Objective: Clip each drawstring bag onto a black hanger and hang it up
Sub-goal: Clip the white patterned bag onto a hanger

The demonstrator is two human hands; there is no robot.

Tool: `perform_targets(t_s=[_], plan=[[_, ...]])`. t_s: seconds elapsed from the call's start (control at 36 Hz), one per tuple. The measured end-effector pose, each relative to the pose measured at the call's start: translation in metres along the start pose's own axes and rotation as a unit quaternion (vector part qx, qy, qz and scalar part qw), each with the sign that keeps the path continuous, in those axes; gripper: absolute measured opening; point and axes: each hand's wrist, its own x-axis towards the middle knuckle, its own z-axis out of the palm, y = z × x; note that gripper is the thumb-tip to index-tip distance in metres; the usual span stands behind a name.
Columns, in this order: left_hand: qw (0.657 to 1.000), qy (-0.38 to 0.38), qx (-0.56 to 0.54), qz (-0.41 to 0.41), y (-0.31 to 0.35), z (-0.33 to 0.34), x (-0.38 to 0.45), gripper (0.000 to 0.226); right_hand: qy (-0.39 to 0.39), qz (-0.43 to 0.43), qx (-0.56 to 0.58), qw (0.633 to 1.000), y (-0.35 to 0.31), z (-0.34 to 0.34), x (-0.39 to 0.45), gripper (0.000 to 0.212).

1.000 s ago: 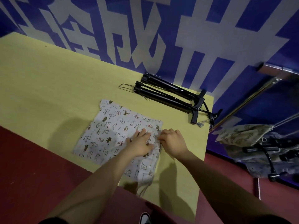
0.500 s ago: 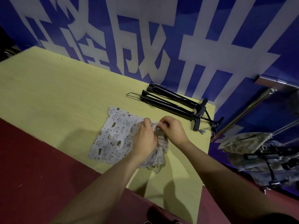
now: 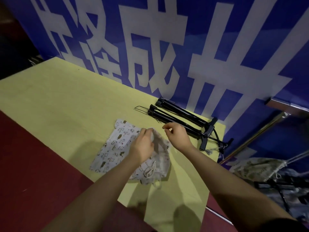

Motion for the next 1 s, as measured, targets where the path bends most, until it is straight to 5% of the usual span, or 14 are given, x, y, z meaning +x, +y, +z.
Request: perform_targets(t_s=[0.19, 0.39, 0.75, 1.0], plan=[[0.988, 0.069, -0.101, -0.091, -0.021, -0.024, 0.042, 0.046, 0.009, 0.094, -0.041, 0.995, 0.005, 0.007, 0.035, 0.025], [0.99, 0.082, -0.104, -0.037, -0.051, -0.049, 0.1, 0.044, -0.024, 0.179, -0.078, 0.981, 0.014, 0.041, 0.081, 0.029], [0.995, 0.012, -0.084, 0.053, -0.081, -0.044, 0.166, 0.045, 0.002, 0.2, -0.155, 0.967, 0.051, 0.086, 0.127, 0.037], [0.99, -0.045, -0.113, 0.077, -0.087, -0.036, 0.179, 0.052, 0.05, 0.232, -0.125, 0.963, 0.048, 0.11, 0.141, 0.02]])
